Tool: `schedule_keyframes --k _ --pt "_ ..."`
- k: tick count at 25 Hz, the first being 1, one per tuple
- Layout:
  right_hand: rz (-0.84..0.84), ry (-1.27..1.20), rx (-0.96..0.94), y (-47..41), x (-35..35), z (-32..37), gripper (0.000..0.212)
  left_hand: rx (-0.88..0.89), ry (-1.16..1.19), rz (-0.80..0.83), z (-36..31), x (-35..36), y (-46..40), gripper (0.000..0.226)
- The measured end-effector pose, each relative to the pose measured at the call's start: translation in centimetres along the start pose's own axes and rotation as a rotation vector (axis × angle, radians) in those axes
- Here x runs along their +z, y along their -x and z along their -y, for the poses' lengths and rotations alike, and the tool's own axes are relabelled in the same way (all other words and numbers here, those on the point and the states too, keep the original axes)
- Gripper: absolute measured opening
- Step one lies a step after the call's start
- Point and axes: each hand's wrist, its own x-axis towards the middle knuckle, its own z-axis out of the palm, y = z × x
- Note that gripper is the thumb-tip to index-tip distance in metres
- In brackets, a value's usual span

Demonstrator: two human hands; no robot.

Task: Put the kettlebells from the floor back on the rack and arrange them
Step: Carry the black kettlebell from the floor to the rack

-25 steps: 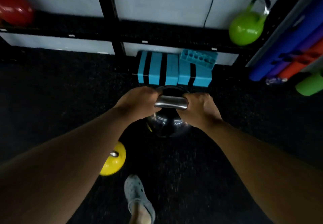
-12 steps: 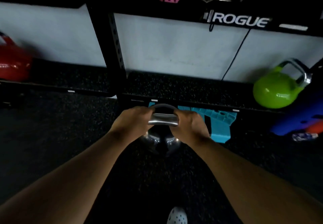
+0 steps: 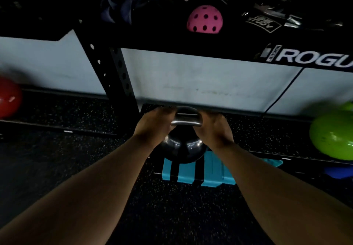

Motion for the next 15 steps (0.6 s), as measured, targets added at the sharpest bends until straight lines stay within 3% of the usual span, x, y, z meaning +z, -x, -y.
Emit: schedule_keyframes --k 3,7,10,15 --pt "-0.026 -0.041 0.084 -2.8 2.6 -1.2 0.022 -0.006 0.034 0.012 1.5 1.9 -3.4 0.038" --pt "0.008 -0.045 0.123 -6.5 4.0 -2.0 0.006 -0.007 0.09 0.015 3.3 4.1 -7.6 0.027" --pt "0.069 -0.046 0.14 -9.2 4.0 -2.9 0.02 -0.014 0.085 0.004 3.9 4.9 -10.4 0.02" --pt "0.098 -0.079 0.184 -10.3 4.8 -3.9 0.012 -0.005 0.166 0.001 4.6 5.8 -11.8 0.017"
